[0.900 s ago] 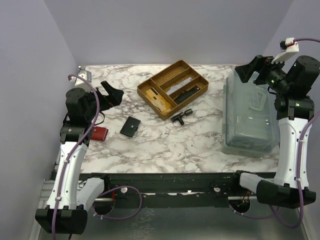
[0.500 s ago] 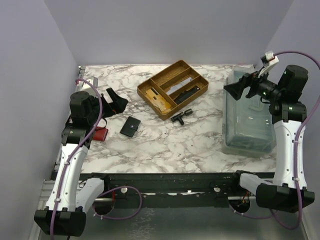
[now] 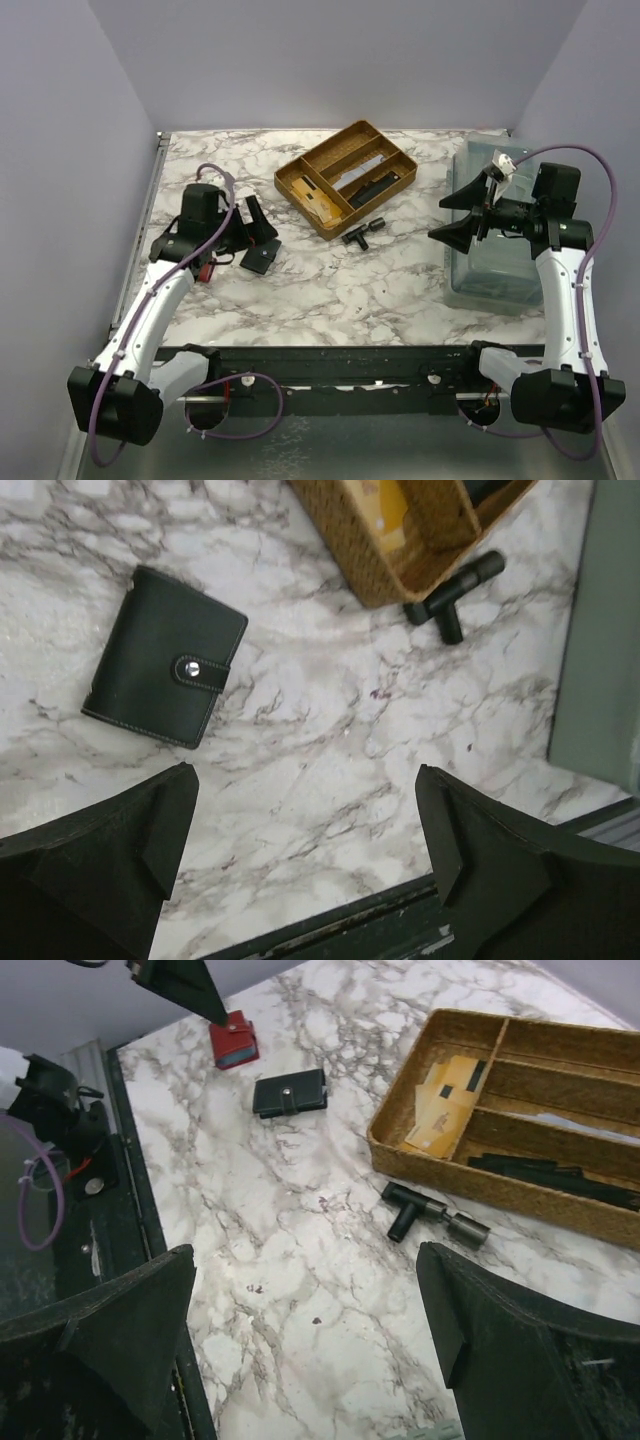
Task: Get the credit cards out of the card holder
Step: Open the card holder at the center of the board.
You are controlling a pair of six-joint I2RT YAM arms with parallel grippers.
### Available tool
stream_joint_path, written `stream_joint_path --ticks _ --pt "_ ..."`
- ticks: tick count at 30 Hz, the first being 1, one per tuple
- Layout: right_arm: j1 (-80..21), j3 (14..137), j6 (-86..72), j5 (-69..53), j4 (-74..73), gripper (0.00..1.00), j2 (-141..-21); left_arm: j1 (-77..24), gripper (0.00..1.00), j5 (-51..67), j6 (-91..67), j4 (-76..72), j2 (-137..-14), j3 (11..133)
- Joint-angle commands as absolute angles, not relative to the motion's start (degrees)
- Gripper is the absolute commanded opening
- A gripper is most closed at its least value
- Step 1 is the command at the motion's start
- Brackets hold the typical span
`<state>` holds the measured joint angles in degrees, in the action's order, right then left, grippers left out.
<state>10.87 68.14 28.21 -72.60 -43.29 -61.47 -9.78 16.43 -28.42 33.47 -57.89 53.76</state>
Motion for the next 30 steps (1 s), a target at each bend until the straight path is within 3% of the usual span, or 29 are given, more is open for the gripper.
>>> stream_joint_path --ticks 1,9,14,22,30 --pt "10.9 64.8 35.8 -81.2 -45.9 1.0 -62.4 -15.8 0.98 6.0 -27.8 39.4 -63.5 55.2" --pt "11.0 61.6 35.0 -83.8 -42.6 1.0 -63.2 -16.0 0.87 1.4 -27.5 31.1 -78.2 54.1" --pt "11.0 60.3 32.8 -84.6 -40.6 1.0 -61.8 -11.1 0.68 8.1 -24.8 29.6 -86.0 56.2" --pt "10.9 57.9 30.8 -85.6 -37.5 1.0 -61.2 -2.4 0.68 16.8 -17.8 29.6 -87.3 57.5" --pt "10.9 57.4 31.0 -88.2 -36.4 1.0 -63.6 -0.5 0.66 24.8 -15.8 30.6 -94.0 58.9"
